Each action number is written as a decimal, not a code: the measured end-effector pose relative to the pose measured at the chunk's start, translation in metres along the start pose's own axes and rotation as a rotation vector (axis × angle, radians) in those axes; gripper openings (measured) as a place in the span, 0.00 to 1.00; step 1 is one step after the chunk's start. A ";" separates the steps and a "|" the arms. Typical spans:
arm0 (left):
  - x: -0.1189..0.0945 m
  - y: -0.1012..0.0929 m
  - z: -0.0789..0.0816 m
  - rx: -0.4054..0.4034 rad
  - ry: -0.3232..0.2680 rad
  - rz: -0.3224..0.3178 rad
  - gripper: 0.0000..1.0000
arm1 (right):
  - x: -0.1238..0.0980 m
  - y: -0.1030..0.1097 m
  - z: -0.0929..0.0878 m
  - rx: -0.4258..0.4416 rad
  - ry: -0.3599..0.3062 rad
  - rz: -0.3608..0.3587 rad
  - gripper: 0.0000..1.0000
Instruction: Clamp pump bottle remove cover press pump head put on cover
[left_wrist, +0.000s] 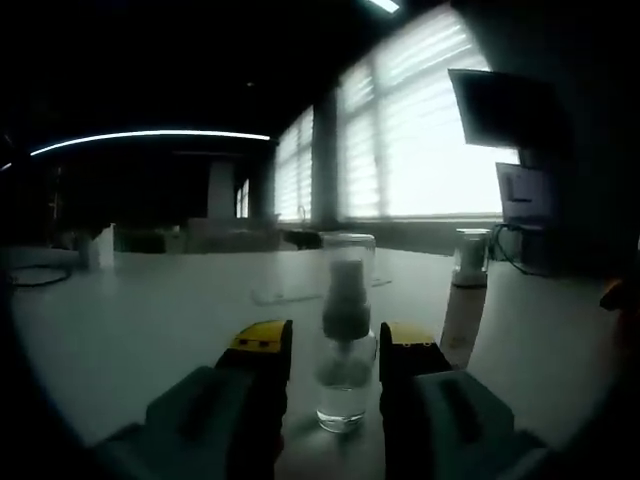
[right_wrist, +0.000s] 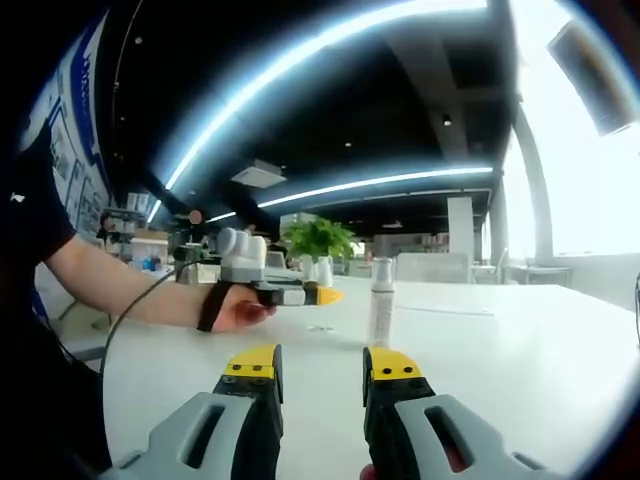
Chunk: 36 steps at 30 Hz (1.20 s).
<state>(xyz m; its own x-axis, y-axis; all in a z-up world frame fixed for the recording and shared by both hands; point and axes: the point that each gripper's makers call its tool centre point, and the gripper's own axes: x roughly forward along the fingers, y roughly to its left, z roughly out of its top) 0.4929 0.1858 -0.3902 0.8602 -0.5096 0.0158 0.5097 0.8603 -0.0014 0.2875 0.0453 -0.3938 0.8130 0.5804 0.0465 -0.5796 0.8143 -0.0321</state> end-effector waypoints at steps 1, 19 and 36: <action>0.001 -0.002 0.000 -0.001 0.001 -0.007 0.26 | 0.000 0.000 0.000 -0.001 0.001 0.000 0.27; 0.013 -0.004 -0.004 -0.003 0.001 -0.042 0.22 | 0.000 -0.001 0.000 0.002 -0.002 0.002 0.27; 0.012 -0.003 -0.004 -0.020 -0.006 -0.040 0.17 | 0.000 0.000 0.000 0.001 0.001 0.004 0.27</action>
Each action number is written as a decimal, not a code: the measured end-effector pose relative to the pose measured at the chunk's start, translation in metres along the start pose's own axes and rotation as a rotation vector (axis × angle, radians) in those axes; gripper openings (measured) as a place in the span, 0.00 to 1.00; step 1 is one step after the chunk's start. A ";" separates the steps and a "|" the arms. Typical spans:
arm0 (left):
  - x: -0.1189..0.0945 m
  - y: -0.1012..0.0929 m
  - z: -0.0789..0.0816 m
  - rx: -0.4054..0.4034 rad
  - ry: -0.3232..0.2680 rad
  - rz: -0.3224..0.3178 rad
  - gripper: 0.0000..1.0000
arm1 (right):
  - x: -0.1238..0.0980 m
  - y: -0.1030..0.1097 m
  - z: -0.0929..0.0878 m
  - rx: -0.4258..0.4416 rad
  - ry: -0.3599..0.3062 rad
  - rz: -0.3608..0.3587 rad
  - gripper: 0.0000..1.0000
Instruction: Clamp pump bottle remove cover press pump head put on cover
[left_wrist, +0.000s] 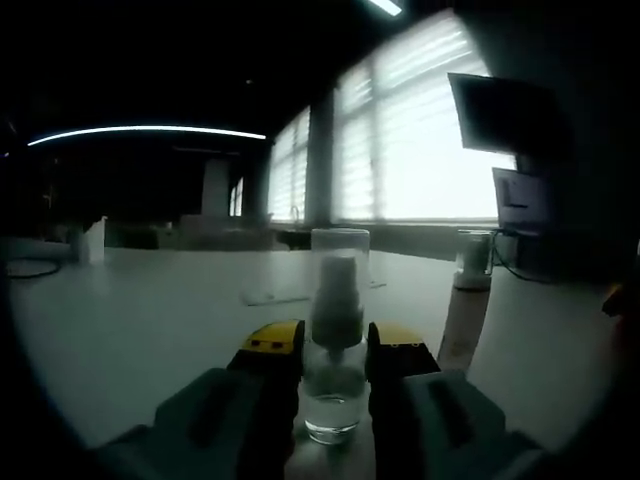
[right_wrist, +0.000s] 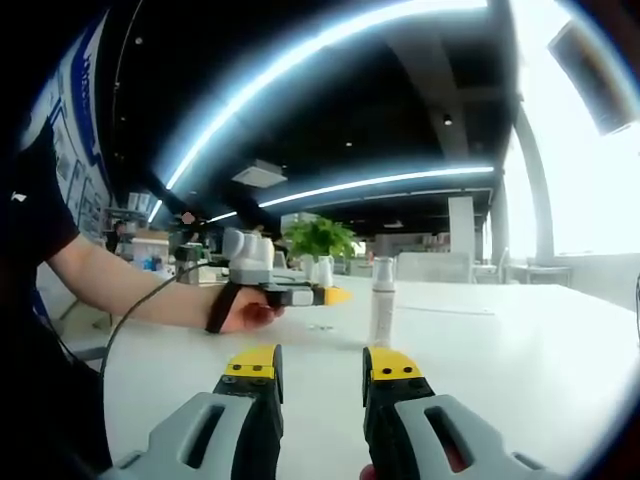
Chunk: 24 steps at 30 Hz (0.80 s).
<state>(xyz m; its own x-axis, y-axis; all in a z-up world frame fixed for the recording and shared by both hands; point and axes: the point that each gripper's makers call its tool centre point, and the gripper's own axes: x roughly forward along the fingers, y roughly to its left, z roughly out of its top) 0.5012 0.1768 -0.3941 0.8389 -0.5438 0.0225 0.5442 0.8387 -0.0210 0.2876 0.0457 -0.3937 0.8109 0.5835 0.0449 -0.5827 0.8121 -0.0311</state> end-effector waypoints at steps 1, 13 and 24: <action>0.000 -0.001 0.000 0.001 0.001 -0.003 0.16 | 0.000 0.000 0.000 0.000 0.000 0.000 0.27; -0.010 0.001 0.010 -0.016 -0.012 -0.037 0.16 | 0.000 -0.001 0.000 0.003 0.000 0.001 0.26; -0.021 -0.008 0.021 -0.027 -0.015 -0.080 0.16 | 0.000 0.002 0.000 0.001 0.002 -0.001 0.26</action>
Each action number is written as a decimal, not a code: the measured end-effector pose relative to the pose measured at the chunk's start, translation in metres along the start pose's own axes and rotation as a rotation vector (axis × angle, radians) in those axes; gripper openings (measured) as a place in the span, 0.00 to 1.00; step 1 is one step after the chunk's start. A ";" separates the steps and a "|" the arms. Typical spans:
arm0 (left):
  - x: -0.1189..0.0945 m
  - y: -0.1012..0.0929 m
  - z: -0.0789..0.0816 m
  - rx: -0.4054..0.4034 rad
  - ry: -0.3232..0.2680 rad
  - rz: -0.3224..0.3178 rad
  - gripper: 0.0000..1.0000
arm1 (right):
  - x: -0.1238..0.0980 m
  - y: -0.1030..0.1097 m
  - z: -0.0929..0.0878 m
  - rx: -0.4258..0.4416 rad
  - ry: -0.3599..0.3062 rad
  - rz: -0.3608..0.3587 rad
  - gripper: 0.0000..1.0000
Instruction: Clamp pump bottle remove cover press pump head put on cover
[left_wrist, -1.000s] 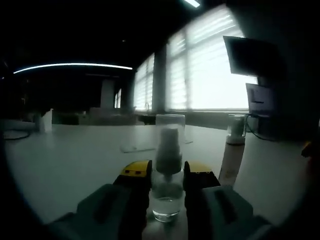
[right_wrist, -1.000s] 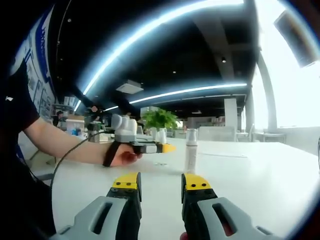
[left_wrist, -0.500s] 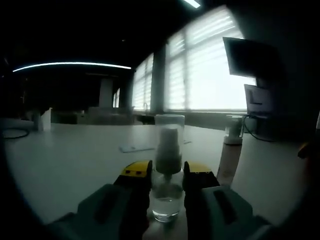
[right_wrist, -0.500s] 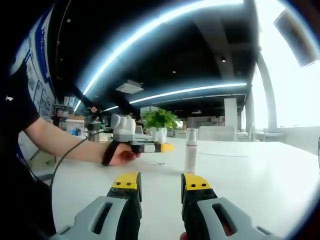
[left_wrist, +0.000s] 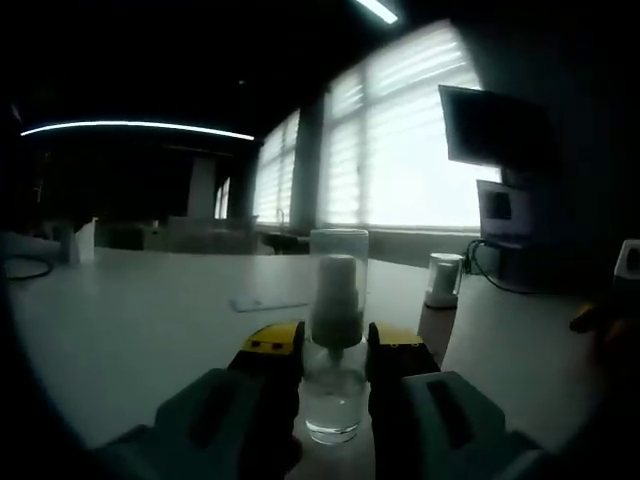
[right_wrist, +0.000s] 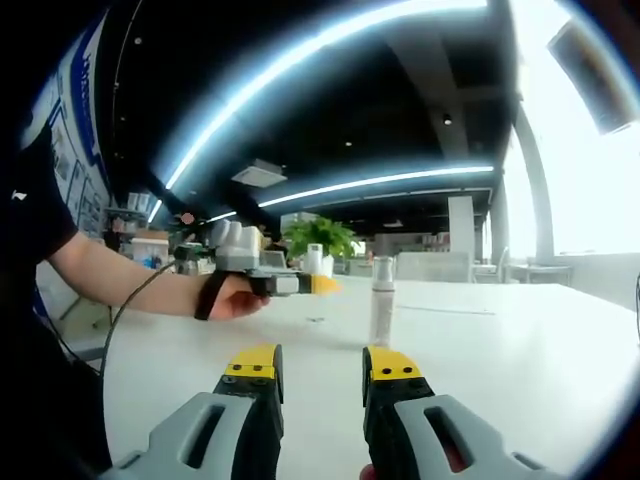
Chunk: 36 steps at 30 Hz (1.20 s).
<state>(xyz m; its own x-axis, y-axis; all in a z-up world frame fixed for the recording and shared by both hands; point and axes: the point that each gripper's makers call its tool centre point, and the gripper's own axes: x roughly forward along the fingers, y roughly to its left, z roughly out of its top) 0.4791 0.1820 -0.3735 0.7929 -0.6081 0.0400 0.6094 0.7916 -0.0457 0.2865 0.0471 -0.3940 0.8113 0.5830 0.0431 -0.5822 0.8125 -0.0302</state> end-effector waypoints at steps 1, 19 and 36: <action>-0.001 -0.002 0.001 0.001 -0.001 -0.003 0.16 | 0.000 0.000 0.000 0.000 0.000 0.000 0.26; -0.035 -0.023 0.019 -0.001 -0.011 -0.066 0.16 | 0.000 -0.003 -0.001 -0.005 0.000 0.000 0.26; -0.064 -0.036 0.029 -0.008 -0.012 -0.118 0.16 | 0.000 0.000 -0.001 -0.007 0.002 0.000 0.26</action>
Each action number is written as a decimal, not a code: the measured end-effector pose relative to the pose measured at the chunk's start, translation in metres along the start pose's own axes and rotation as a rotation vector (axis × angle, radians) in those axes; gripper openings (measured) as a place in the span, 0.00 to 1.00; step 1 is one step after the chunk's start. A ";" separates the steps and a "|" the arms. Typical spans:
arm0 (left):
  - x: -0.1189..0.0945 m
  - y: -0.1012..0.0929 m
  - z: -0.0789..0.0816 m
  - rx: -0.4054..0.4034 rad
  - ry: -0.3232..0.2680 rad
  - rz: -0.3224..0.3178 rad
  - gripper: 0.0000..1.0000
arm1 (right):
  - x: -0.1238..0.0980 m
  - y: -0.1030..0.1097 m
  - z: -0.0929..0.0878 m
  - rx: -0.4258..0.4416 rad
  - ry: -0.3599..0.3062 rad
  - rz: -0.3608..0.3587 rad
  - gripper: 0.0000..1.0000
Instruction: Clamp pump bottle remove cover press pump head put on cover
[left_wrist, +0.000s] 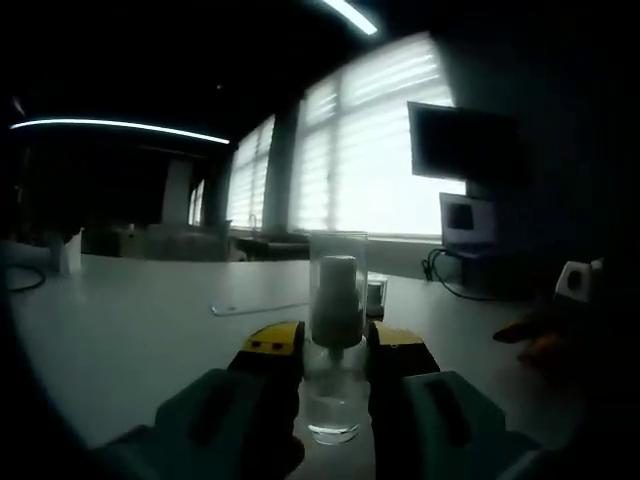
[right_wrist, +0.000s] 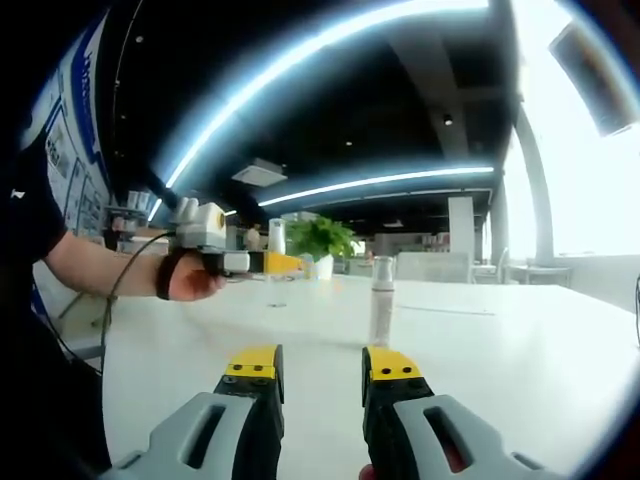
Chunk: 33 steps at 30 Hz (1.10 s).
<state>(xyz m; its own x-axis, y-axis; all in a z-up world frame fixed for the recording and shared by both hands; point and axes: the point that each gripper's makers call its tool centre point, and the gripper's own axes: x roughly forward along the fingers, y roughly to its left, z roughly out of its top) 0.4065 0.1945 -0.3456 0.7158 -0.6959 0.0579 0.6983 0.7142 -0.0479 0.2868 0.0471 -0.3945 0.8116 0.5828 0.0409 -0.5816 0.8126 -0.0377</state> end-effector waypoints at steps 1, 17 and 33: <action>-0.002 0.000 0.001 0.000 0.000 0.000 0.16 | 0.000 0.000 0.000 0.000 0.000 0.000 0.26; -0.036 -0.009 0.004 -0.005 -0.002 0.002 0.16 | 0.000 0.000 0.000 0.000 0.001 0.003 0.26; -0.062 -0.028 0.008 0.002 -0.014 -0.027 0.16 | 0.001 0.001 -0.002 -0.005 0.007 0.003 0.26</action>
<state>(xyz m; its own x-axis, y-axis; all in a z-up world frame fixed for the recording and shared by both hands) 0.3423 0.2183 -0.3401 0.6967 -0.7136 0.0734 0.7171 0.6956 -0.0437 0.2874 0.0481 -0.3964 0.8105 0.5847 0.0338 -0.5833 0.8111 -0.0430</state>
